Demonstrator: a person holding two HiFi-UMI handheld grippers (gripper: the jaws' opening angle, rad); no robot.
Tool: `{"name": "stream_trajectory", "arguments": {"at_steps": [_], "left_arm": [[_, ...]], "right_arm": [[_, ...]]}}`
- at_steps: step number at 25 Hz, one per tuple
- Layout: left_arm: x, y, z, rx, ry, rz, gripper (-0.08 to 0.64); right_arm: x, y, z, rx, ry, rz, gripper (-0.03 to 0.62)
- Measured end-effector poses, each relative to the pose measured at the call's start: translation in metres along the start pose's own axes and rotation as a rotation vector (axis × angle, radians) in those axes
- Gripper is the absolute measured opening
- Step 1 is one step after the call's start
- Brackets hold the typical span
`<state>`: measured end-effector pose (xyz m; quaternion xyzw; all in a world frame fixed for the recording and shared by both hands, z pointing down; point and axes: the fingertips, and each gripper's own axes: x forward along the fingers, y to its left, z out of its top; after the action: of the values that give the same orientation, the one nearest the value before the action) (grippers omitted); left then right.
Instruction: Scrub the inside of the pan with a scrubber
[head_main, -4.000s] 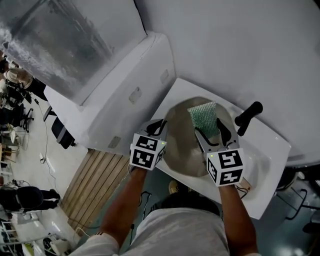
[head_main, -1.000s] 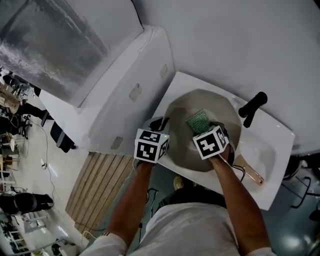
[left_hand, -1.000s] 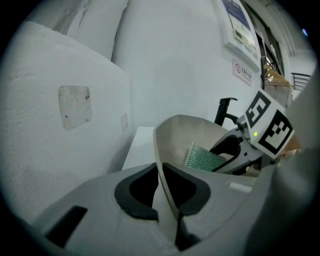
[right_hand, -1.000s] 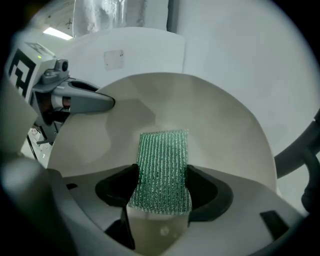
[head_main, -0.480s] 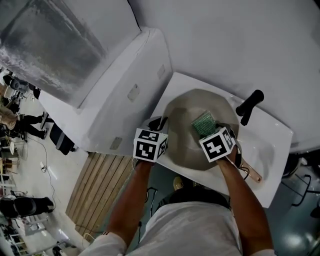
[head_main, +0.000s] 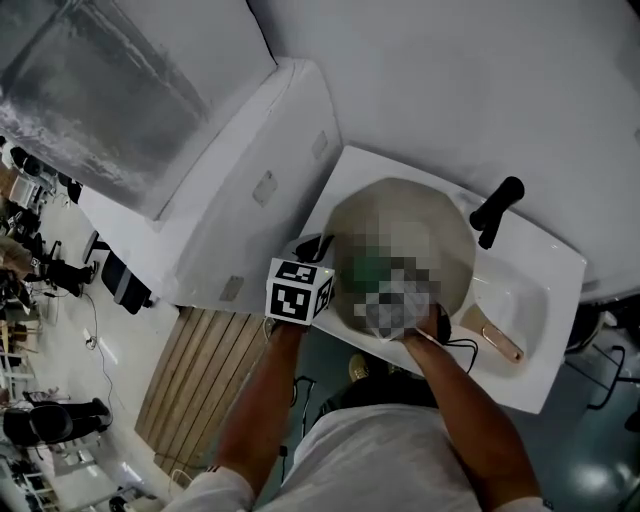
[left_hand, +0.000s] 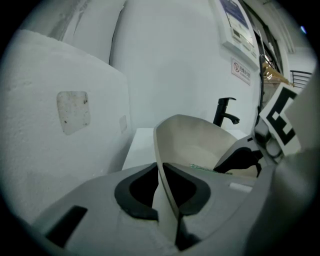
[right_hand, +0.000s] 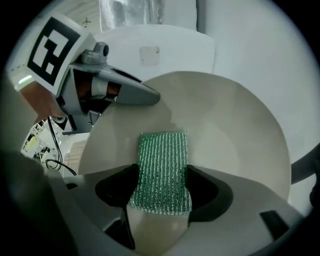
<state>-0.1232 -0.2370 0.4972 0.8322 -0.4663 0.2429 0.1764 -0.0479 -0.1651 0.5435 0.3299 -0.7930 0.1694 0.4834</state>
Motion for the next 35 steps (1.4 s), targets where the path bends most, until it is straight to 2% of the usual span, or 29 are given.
{"name": "stream_trajectory", "arguments": {"at_steps": [15,23,27,32,35], "left_arm": [[0.000,-0.002,0.001,0.013,0.001,0.008,0.040],[-0.003,-0.004,0.004,0.024,-0.003,0.017,0.040],[-0.005,-0.007,0.006,0.027,-0.007,0.020,0.040],[-0.006,-0.009,0.008,0.033,-0.011,0.023,0.040],[-0.007,-0.011,0.010,0.037,-0.015,0.028,0.040]], "right_arm": [[-0.007,-0.030,-0.046,-0.057,0.158,-0.033,0.304],[-0.021,-0.045,-0.062,-0.059,0.186,-0.050,0.304],[-0.031,-0.048,-0.057,-0.033,0.136,-0.054,0.304],[-0.050,-0.045,-0.037,0.027,0.002,-0.049,0.304],[-0.064,-0.043,-0.029,0.101,-0.089,-0.033,0.304]]}}
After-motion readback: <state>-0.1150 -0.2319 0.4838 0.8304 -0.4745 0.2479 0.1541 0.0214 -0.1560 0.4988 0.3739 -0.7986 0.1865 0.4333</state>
